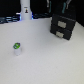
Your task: Open the kcup holder, insert the kcup into the holder, and close the kcup holder
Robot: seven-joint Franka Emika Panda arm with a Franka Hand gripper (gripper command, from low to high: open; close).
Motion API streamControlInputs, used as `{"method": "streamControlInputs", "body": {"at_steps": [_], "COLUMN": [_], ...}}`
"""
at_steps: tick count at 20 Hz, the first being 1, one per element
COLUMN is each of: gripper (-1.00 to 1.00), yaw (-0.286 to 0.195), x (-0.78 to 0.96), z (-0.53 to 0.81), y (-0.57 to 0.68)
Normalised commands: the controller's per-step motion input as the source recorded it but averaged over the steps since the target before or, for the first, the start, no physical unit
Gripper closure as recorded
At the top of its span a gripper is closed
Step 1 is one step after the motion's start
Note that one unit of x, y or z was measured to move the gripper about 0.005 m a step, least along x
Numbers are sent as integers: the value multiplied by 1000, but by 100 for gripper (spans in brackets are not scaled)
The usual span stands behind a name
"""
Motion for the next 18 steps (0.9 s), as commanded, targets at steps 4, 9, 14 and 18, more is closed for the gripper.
{"method": "streamControlInputs", "body": {"at_steps": [4,9,14,18], "gripper": [-100,-100,-100,-100], "yaw": [-192,-195,-172,-148], "x": [-231,-212,-205,-203], "z": [-144,-308,-364,-390], "y": [663,549,471,364]}}
